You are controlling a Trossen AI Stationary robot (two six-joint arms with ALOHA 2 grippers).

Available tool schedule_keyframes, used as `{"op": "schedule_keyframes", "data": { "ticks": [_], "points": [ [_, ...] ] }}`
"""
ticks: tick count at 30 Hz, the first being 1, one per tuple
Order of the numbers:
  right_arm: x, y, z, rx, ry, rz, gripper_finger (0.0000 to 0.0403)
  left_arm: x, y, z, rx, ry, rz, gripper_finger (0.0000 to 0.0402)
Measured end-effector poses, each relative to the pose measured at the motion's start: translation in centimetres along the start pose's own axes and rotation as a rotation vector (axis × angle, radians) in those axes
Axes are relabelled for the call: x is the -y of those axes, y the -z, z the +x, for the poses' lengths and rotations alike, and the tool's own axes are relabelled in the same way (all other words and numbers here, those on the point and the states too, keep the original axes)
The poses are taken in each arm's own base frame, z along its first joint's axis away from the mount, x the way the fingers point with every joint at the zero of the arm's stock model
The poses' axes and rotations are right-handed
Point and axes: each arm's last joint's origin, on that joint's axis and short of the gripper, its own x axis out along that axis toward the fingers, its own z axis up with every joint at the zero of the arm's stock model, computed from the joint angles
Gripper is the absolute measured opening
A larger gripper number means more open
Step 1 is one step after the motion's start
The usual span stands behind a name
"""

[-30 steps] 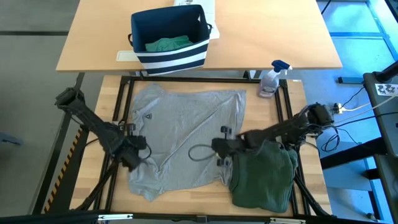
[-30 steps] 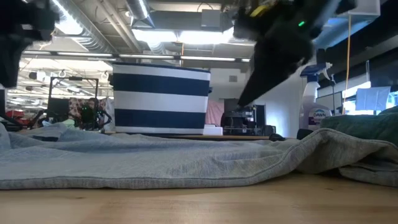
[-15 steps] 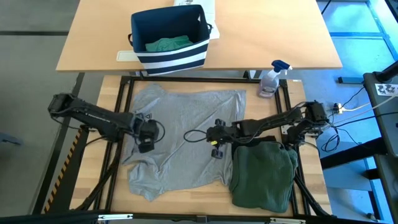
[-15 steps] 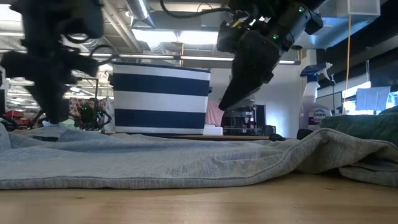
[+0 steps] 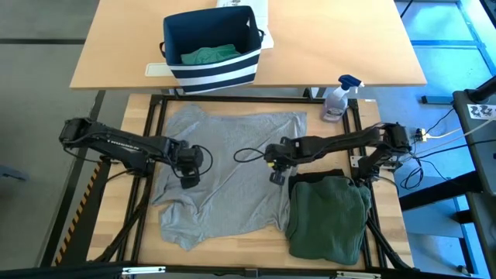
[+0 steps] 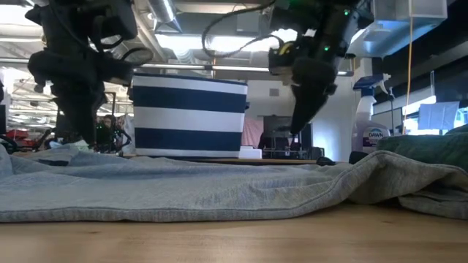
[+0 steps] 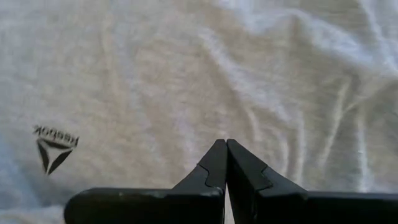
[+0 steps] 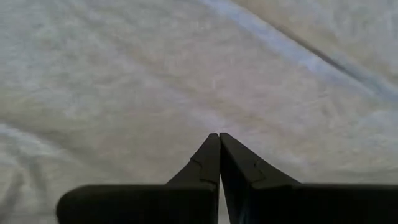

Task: Fold Laundry from Bin
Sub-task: Fold the gray shirt

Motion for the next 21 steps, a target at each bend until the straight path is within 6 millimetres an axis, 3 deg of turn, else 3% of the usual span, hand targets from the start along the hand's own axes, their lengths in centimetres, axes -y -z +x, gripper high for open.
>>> {"op": "schedule_keyframes", "data": {
  "ticks": [5,9,16,21],
  "points": [
    [-1.2,0.3,-0.1,-0.002,0.017,-0.037,0.0007,0.4,0.0,0.0,0.020,0.009,0.038,0.0000],
    [-0.8,1.3,1.1,-0.075,0.047,-0.036,0.0007,0.4,0.0,-0.1,0.019,0.014,0.035,0.0000],
    [1.1,0.0,1.8,0.011,0.056,0.050,0.0007,-1.0,-0.1,0.3,-0.023,-0.066,-0.047,0.0000],
    [0.8,-1.3,2.6,0.112,-0.036,0.049,0.0007,-2.5,-0.2,1.7,-0.153,-0.126,-0.159,0.0000]
  ]
}}
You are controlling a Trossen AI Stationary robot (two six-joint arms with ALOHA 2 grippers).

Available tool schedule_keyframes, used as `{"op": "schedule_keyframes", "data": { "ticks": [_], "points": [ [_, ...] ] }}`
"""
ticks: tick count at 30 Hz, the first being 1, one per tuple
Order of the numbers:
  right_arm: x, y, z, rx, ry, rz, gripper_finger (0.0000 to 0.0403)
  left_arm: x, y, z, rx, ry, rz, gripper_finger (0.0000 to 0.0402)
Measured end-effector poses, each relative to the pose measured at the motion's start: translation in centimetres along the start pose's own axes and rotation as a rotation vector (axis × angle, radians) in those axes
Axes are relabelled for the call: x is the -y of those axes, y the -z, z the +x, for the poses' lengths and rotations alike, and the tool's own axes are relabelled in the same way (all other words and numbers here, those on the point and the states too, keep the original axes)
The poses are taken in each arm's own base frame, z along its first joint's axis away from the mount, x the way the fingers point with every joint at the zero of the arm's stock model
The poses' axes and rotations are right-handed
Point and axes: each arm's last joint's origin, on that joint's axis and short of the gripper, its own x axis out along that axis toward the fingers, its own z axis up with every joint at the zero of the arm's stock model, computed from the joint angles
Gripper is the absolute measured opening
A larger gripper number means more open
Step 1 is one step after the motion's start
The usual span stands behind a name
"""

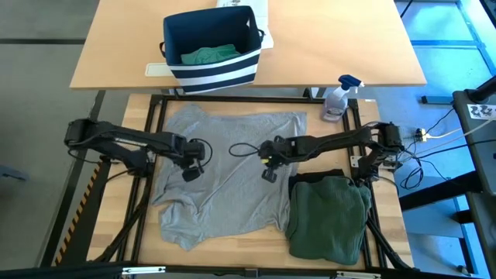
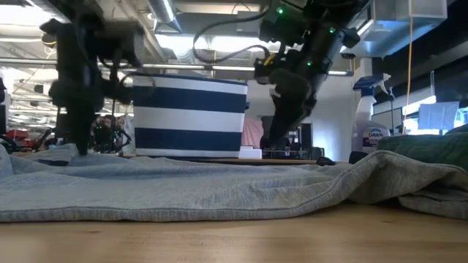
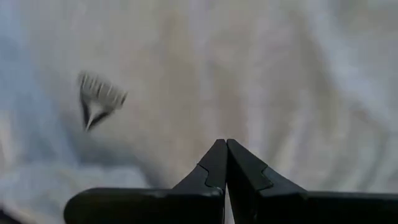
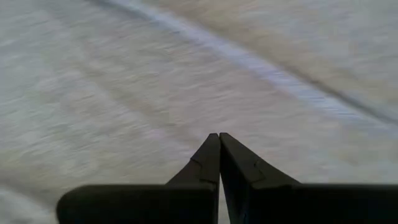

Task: Fold Laundry from Bin
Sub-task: Fold the gray shirt

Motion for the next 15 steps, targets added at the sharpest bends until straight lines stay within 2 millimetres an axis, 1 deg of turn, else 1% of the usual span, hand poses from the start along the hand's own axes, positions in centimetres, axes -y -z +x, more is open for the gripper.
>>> {"op": "schedule_keyframes", "data": {
  "ticks": [3,6,9,12,15],
  "points": [
    [-0.5,-0.5,1.2,0.040,-0.086,0.000,0.0007,-0.8,-0.2,1.3,-0.124,-0.039,-0.048,0.0000],
    [-0.9,-0.3,2.6,0.023,-0.153,-0.004,0.0007,-1.4,-0.4,2.5,-0.207,-0.075,-0.069,0.0000],
    [-0.9,0.3,4.0,-0.031,-0.154,-0.013,0.0007,-1.8,-0.4,3.3,-0.268,-0.099,-0.074,0.0000],
    [-0.9,0.8,4.8,-0.071,-0.150,-0.024,0.0007,-2.3,-0.1,3.6,-0.347,-0.132,-0.084,0.0000],
    [-0.8,1.2,5.3,-0.108,-0.141,-0.026,0.0007,-2.7,0.5,3.3,-0.434,-0.163,-0.101,0.0000]
  ]
}}
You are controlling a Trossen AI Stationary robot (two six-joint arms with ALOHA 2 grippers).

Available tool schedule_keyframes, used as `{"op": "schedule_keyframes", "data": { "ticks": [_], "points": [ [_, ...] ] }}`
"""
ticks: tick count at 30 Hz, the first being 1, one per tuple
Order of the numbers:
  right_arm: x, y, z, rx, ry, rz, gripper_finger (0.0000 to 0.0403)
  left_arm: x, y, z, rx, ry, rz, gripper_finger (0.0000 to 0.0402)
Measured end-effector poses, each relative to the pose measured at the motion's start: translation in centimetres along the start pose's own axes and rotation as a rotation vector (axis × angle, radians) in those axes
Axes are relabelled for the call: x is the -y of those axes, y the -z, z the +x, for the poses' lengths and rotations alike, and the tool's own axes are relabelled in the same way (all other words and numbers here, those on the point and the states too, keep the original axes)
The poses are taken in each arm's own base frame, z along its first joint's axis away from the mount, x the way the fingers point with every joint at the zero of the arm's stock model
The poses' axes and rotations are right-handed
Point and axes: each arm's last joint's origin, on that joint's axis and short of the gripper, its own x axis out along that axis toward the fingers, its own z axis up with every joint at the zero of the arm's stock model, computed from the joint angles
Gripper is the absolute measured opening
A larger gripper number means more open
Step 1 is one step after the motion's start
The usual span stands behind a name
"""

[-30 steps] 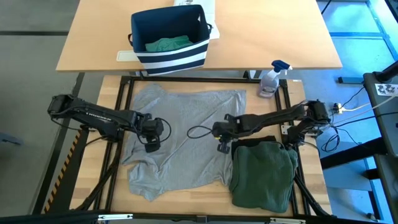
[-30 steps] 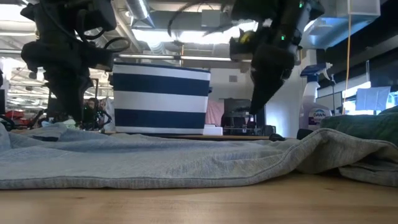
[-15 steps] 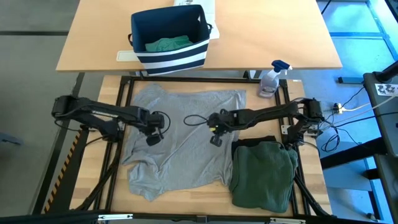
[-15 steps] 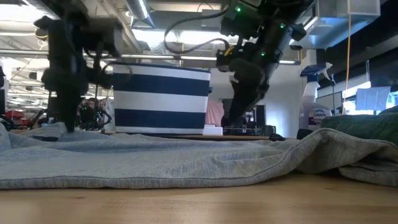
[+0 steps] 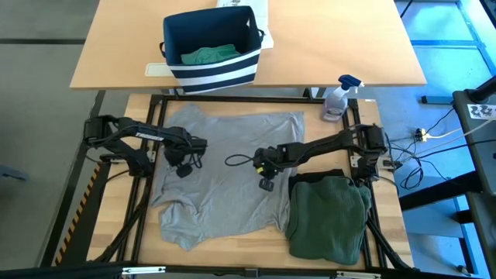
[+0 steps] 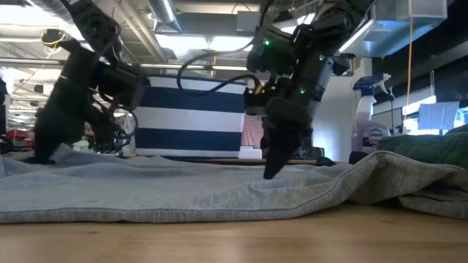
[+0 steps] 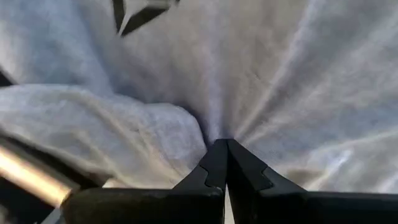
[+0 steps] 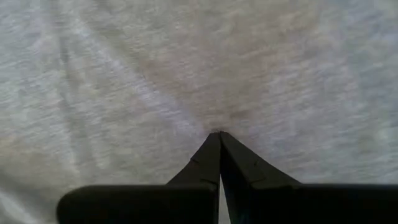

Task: Fold Laundry from Bin
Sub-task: Fold the gray shirt

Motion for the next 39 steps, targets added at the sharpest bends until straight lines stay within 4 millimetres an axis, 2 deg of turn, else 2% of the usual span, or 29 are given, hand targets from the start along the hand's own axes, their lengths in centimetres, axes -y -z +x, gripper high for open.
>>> {"op": "schedule_keyframes", "data": {
  "ticks": [5,11,17,23,27,31,39],
  "points": [
    [0.2,0.4,-0.1,-0.055,0.017,0.005,0.0007,-0.5,0.8,-0.9,-0.098,-0.055,-0.013,0.0000],
    [0.4,1.3,-0.3,-0.140,0.047,0.046,0.0007,-0.8,0.7,-2.6,-0.118,-0.087,-0.010,0.0000],
    [0.7,2.3,-0.8,-0.232,0.144,0.087,0.0007,-1.3,1.3,-4.0,-0.201,-0.136,-0.019,0.0000],
    [0.9,2.4,-1.4,-0.236,0.193,0.094,0.0007,-0.1,1.7,-6.1,-0.126,-0.124,0.066,0.0000],
    [0.7,2.2,-2.4,-0.195,0.186,0.081,0.0007,1.7,2.8,-8.7,0.022,-0.089,0.160,0.0000],
    [0.5,1.3,-4.2,-0.098,0.185,0.068,0.0007,4.9,5.4,-10.5,0.211,-0.041,0.349,0.0000],
    [0.4,1.1,-4.9,-0.073,0.196,0.067,0.0007,13.3,13.6,-9.4,0.515,0.139,0.809,0.0000]
  ]
}}
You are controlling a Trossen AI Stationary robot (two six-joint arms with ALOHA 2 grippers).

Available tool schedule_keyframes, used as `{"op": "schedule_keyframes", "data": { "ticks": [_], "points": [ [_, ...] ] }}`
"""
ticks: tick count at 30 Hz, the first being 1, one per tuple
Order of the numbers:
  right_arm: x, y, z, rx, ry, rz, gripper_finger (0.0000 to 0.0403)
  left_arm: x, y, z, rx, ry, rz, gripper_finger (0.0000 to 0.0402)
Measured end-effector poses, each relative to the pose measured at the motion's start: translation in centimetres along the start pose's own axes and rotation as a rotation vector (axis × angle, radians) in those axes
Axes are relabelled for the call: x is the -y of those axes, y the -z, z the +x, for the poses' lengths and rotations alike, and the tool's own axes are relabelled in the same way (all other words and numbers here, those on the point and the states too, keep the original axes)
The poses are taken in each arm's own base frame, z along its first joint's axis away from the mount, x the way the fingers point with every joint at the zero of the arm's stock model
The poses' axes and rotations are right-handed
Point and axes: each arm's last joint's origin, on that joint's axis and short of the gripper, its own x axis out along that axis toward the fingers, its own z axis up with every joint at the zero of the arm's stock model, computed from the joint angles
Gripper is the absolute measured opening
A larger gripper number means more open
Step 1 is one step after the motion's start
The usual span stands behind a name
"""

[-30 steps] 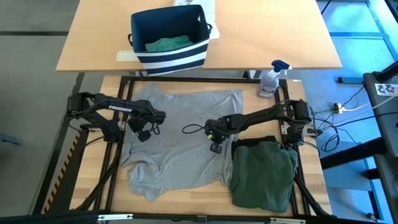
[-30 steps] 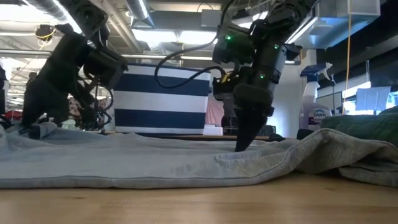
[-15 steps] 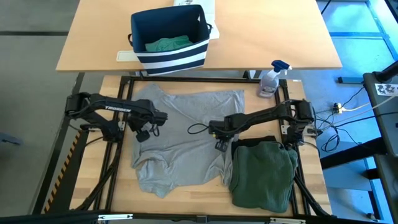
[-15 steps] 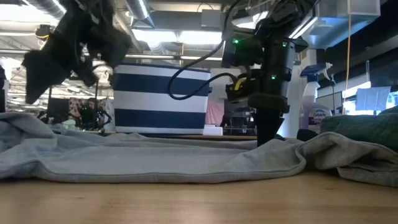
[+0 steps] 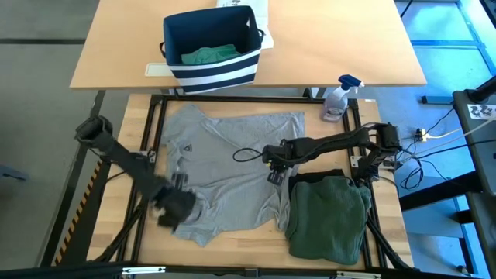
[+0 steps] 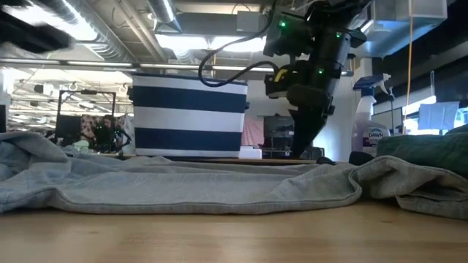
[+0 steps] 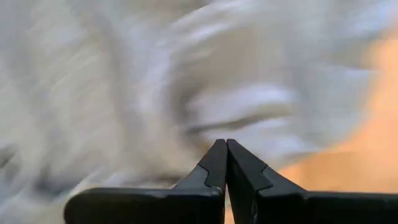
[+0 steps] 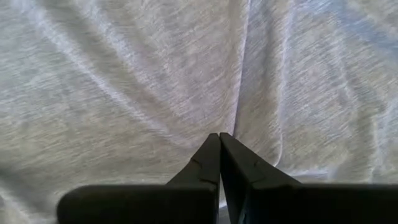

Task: Fold Laundry from Bin
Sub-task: Fold the gray shirt

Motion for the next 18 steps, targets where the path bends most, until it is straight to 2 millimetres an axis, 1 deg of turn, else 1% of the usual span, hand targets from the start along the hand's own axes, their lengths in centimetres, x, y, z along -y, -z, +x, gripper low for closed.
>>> {"op": "schedule_keyframes", "data": {
  "ticks": [3,5,7,10,13,18],
  "points": [
    [0.0,-0.1,0.0,0.012,-0.004,0.002,0.0007,3.4,0.7,0.2,0.088,0.041,0.099,0.0000],
    [-0.1,-0.2,0.0,0.023,-0.015,0.003,0.0007,5.0,1.0,0.6,0.121,0.057,0.149,0.0000],
    [-0.2,-0.4,0.0,0.036,-0.039,0.004,0.0007,6.0,1.0,1.1,0.138,0.076,0.173,0.0002],
    [-0.4,-0.7,-0.1,0.062,-0.071,0.007,0.0007,7.1,0.6,2.1,0.135,0.118,0.175,0.0021],
    [-0.4,-0.9,-0.1,0.078,-0.081,0.005,0.0007,7.6,-0.1,2.8,0.136,0.176,0.156,0.0055],
    [-0.5,-1.0,-0.1,0.092,-0.084,-0.016,0.0007,8.1,-0.8,3.0,0.165,0.242,0.155,0.0119]
  ]
}}
